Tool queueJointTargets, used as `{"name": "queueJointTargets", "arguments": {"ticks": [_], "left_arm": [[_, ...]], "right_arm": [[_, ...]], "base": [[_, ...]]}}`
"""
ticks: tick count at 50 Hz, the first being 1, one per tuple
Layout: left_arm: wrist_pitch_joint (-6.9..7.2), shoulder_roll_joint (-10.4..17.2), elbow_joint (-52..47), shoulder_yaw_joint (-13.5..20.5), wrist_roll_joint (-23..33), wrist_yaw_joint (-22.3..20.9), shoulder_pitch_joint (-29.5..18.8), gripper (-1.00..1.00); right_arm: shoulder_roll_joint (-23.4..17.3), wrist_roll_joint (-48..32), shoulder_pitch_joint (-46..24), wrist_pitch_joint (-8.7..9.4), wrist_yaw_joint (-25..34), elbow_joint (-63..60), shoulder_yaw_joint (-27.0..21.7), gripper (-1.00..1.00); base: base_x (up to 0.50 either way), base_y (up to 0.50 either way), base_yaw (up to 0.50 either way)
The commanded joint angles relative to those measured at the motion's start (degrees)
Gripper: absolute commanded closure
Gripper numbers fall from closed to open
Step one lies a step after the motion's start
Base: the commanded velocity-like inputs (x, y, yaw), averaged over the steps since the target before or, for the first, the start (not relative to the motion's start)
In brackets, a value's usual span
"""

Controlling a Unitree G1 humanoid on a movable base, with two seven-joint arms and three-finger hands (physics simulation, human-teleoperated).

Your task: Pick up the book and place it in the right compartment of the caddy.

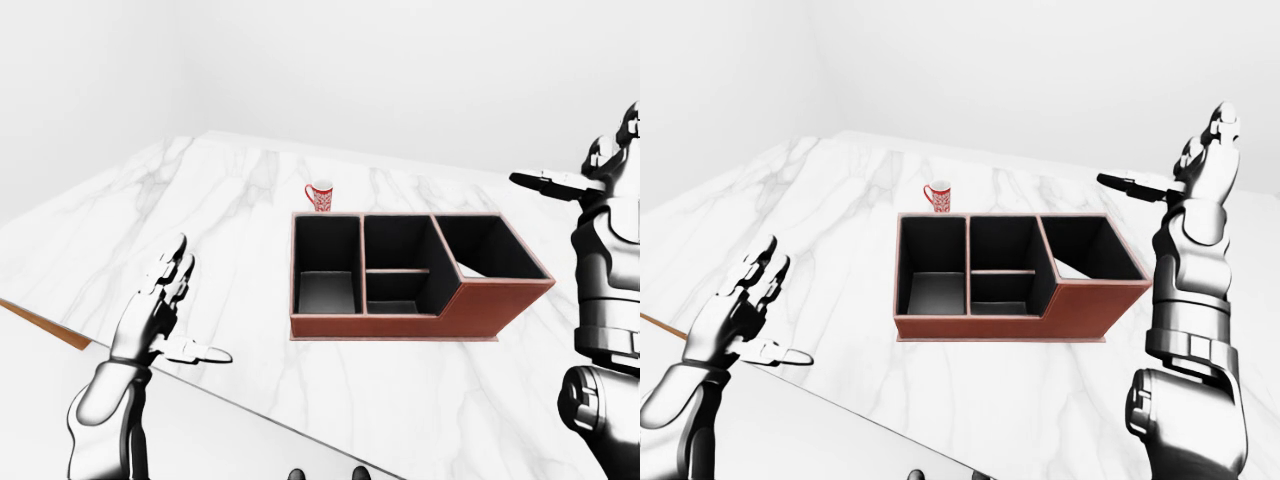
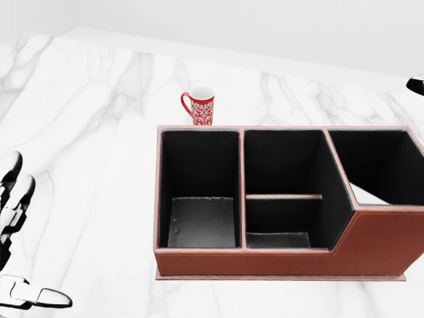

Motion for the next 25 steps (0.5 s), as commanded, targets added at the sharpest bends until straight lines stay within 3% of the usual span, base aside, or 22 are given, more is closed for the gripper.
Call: {"name": "queueJointTargets", "arguments": {"ticks": [1, 25], "left_arm": [[0.00, -0.3, -6.8, 1.9, -2.5, -0.1, -0.6, -1.00], [0.00, 0.7, -19.8, 4.9, -8.4, 4.1, -3.7, -1.00]], "right_arm": [[0.0, -0.3, 1.0, 0.00, -0.9, -14.1, -1.0, -1.00], [0.2, -0.2, 1.7, 0.00, -1.4, -37.3, -2.8, -1.00]], "base": [[0.00, 0.00, 0.00], [0.00, 0.00, 0.00]]}}
